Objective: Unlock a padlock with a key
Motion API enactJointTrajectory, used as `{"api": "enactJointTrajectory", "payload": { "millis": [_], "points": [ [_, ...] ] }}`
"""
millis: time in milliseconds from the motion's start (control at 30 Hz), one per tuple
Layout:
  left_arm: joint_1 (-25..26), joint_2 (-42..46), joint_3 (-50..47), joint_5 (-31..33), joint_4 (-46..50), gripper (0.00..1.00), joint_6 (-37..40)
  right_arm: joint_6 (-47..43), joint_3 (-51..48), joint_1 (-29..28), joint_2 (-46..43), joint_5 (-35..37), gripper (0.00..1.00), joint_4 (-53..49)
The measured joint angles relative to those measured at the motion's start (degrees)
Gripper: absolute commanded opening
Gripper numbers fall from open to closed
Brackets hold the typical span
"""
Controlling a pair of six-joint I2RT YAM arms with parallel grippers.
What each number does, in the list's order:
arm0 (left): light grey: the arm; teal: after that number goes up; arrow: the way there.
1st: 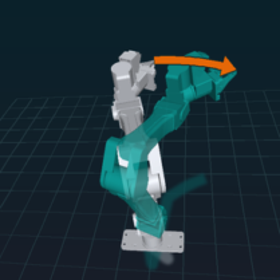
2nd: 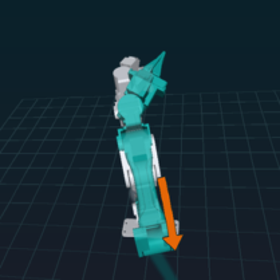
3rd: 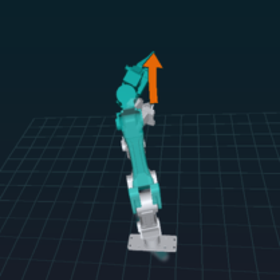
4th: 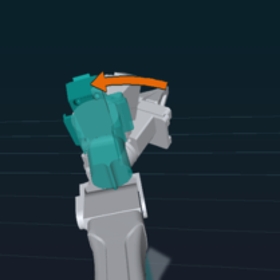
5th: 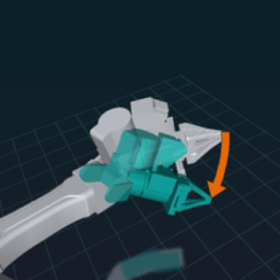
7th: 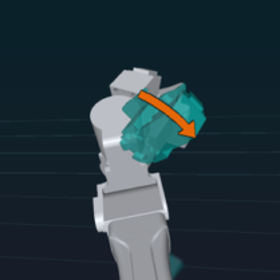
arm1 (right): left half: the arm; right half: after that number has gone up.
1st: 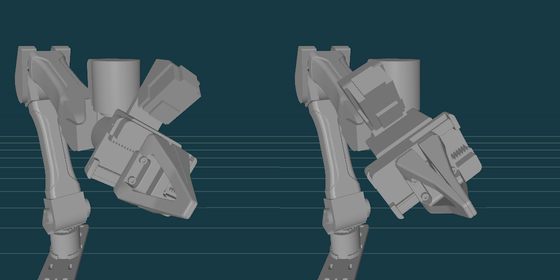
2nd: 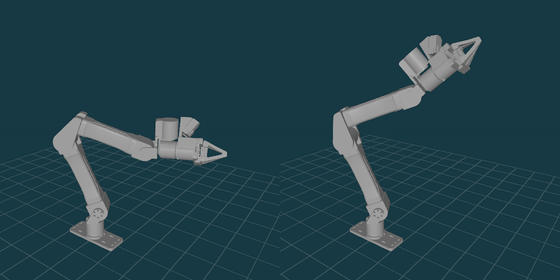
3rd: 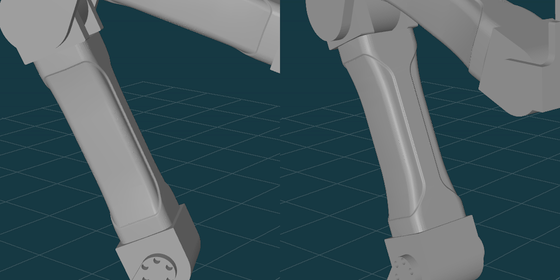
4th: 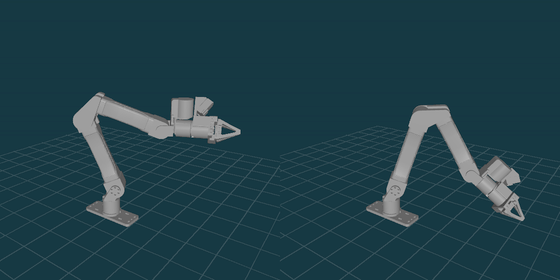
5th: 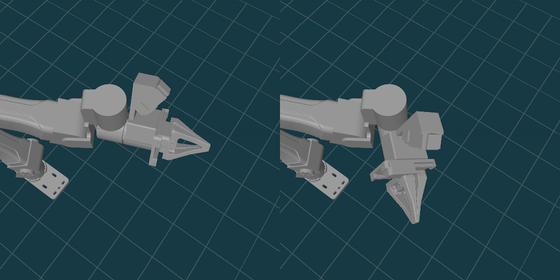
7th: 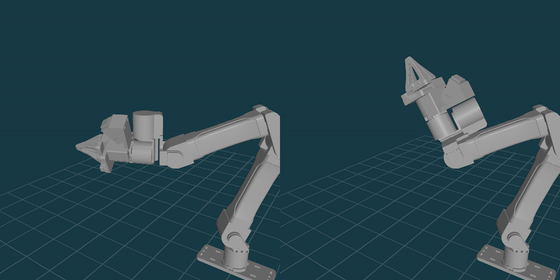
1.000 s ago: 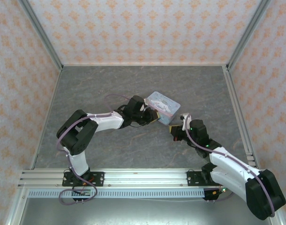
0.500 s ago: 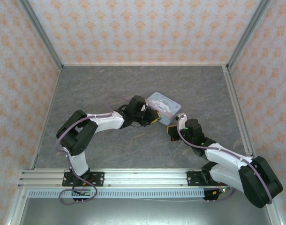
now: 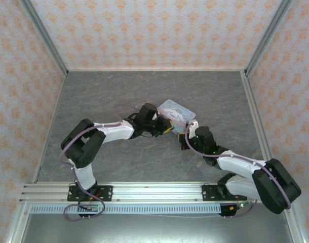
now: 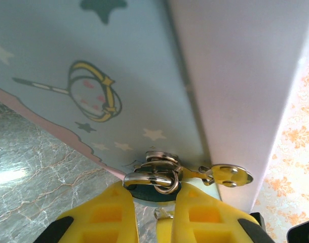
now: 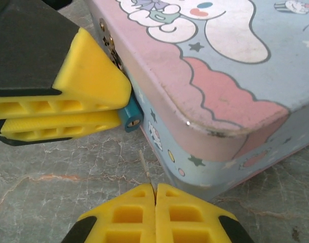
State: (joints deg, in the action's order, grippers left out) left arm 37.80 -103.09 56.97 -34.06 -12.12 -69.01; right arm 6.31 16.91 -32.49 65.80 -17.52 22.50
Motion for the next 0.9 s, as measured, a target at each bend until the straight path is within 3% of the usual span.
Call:
{"api": "enactJointTrajectory", "payload": {
  "millis": [900],
  "points": [
    [0.09, 0.00, 0.00, 0.50, 0.02, 0.16, 0.00, -0.17, 1.01, 0.00, 4.66, 0.26, 0.00, 4.37]
  ]
}}
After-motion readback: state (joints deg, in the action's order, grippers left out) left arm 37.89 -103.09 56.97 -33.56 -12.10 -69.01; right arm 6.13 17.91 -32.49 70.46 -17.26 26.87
